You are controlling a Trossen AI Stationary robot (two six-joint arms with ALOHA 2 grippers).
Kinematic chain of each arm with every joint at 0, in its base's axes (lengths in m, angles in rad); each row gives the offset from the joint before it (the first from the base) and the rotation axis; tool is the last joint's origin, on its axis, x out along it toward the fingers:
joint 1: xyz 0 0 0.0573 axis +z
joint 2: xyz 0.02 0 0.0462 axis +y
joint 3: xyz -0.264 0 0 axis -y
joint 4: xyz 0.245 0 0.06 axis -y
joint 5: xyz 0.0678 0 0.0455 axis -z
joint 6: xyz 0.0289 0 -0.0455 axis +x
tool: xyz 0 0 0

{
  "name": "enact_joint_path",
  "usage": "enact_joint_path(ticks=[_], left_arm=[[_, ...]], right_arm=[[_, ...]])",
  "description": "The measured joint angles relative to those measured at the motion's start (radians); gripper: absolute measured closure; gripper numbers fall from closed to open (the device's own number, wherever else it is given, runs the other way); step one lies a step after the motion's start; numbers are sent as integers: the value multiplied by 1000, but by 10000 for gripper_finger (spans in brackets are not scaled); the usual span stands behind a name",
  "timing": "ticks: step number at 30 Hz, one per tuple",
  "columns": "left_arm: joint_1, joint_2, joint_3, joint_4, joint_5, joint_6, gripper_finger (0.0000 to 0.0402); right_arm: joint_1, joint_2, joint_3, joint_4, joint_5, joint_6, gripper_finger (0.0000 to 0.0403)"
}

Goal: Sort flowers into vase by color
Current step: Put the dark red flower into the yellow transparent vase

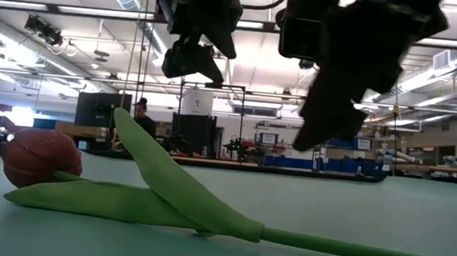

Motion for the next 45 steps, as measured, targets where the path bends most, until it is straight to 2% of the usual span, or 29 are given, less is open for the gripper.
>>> enact_joint_path(ticks=[8,12,17,21,26,28,36,45], left_arm=[[-94,44,-1,-49,-85,38,191],[-138,53,-1,-49,-74,42,191],[-255,54,-1,-35,-50,173,191],[-359,68,0,16,-118,202,191],[-456,110,0,32,-262,283,191],[-475,140,-1,77,-285,284,191],[-507,282,-1,255,-285,273,191],[-534,361,-1,292,-220,267,195]], right_arm=[[128,93,0,23,120,-5,197],[200,136,0,64,201,-24,197],[258,154,2,78,322,-27,197],[274,133,-1,56,410,3,197],[273,109,-1,52,424,21,197],[273,108,0,52,424,32,197],[275,106,0,38,378,72,197],[286,106,0,33,373,89,197]])
